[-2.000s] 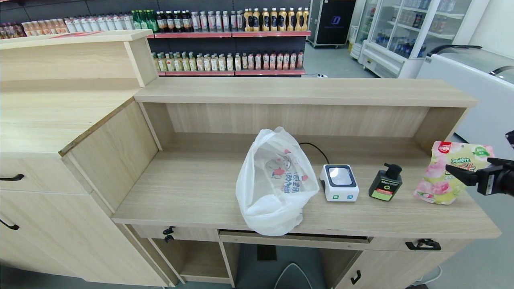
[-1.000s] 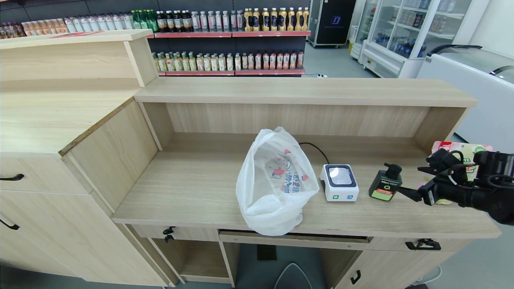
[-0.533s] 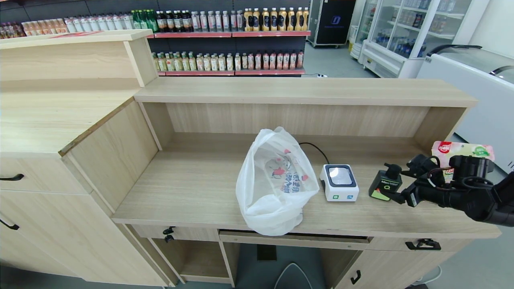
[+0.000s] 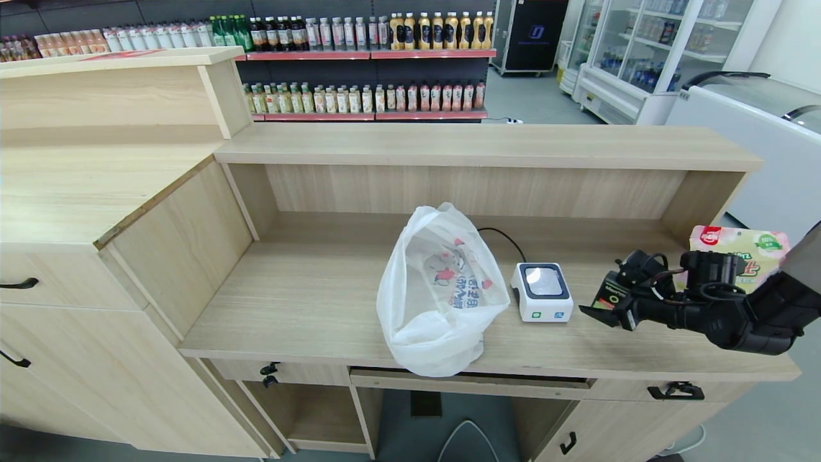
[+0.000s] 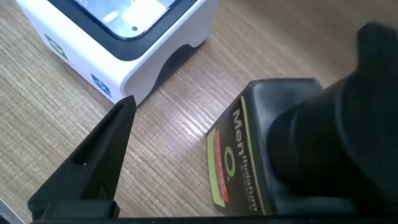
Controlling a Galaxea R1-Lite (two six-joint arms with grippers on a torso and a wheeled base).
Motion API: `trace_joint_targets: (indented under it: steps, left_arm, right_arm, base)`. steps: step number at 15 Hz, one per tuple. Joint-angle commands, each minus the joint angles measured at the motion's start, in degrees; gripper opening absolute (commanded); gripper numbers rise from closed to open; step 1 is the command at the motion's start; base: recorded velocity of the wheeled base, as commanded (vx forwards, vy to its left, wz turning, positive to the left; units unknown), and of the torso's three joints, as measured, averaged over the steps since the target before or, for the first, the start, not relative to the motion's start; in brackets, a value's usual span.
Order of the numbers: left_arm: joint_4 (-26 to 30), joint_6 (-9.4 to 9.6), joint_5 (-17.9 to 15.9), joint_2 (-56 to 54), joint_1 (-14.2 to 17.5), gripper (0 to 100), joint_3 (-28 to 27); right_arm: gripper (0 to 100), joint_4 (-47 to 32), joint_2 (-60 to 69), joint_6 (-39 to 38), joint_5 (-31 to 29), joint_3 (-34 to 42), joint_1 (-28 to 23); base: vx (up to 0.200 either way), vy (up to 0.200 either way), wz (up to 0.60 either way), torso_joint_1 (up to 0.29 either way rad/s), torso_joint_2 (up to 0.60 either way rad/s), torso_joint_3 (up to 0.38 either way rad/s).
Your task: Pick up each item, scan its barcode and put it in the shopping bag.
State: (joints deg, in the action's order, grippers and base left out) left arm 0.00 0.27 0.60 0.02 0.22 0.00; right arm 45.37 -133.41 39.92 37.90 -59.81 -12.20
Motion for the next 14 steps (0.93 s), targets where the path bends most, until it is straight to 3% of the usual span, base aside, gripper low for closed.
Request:
trace_joint_targets:
  steps: [1,2,3,7,9,14]
  left_arm:
    - [0.0,0.0,0.02,-0.02,0.04,0,0.0]
    - [0.0,0.0,0.02,-0.02,0.04,0,0.0]
    - [0.0,0.0,0.02,-0.02,0.04,0,0.0]
    - [0.0,0.0,0.02,-0.02,0.04,0,0.0]
    - [0.0,0.0,0.02,-0.02,0.04,0,0.0]
    - [0.0,0.0,0.02,-0.02,0.04,0,0.0]
  right_arm:
    - [100,0.15,-1.32,0.07,-0.02,-0.49,0.6]
    - [100,0.15,-1.5,0.77,-0.02,-0.57,0.86]
    - [0,0.07,-1.5,1.47,-0.02,-0.4,0.95]
    - [0,0.24,-0.62,2.0,-0.72,-1.01,0.6]
    - [0,0.51,1.67,3.05,-5.82,-1.45,-0.45]
    - [0,1.82,20.21,10.17,-7.93,6.28,-3.62]
  base:
    - [0.0,0.0,0.0,0.0,0.0,0.0]
    - [0.0,0.0,0.0,0.0,0.0,0.0]
    - [0.0,0.0,0.0,0.0,0.0,0.0]
    - [0.0,0.0,0.0,0.0,0.0,0.0]
    - [0.0,0.0,0.0,0.0,0.0,0.0]
    - [0.0,0.0,0.0,0.0,0.0,0.0]
